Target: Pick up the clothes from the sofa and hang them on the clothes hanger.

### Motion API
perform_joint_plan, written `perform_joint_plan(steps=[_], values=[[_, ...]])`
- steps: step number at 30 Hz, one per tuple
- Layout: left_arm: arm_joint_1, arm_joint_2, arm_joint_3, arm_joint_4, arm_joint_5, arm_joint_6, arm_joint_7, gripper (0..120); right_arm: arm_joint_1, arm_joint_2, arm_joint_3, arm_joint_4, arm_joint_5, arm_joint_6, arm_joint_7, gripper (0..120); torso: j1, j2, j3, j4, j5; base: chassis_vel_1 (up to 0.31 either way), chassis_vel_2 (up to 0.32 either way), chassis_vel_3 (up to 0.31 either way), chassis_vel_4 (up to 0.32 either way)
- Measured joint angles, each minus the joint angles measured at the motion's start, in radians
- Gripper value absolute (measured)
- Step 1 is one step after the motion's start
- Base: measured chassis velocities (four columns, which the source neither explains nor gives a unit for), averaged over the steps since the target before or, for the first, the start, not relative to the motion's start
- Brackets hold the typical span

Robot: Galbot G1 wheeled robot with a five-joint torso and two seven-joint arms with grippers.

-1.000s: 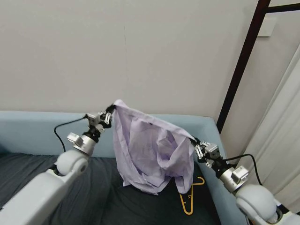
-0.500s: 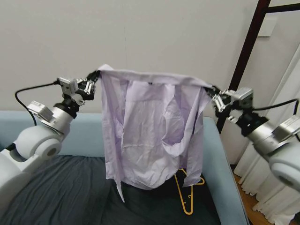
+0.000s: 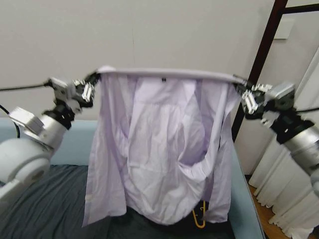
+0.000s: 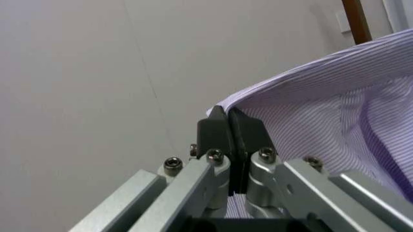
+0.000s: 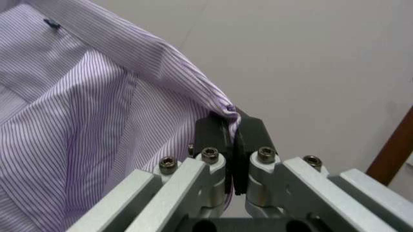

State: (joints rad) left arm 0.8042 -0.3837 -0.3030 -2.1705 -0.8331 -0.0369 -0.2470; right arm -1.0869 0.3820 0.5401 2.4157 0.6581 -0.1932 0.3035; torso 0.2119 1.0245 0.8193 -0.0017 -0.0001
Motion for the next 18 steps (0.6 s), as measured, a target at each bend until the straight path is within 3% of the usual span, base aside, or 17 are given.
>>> perform_joint_plan(steps=[5,11,18], values=[[0.002,0.007,0.007,-0.041,-0.01,0.042,-0.022,0,-0.103,0.014,0.021,0.024,-0.062,-0.049,0.068,0,0.0,0.0,0.0,0.0002,0.0,0.0,0.0,0.0,0.0],[-0.016,0.044,-0.005,-0.124,-0.031,0.182,-0.083,0,-0.226,0.017,0.057,0.073,-0.117,-0.149,0.154,0,0.0,0.0,0.0,0.0,0.0004,0.0,0.0,0.0,0.0],[-0.009,0.036,-0.03,-0.2,-0.003,0.274,-0.187,0,-0.151,0.013,0.072,0.069,-0.114,-0.156,0.175,0,0.0,0.0,0.0,0.0003,0.0,0.0,0.0,0.0,0.0]])
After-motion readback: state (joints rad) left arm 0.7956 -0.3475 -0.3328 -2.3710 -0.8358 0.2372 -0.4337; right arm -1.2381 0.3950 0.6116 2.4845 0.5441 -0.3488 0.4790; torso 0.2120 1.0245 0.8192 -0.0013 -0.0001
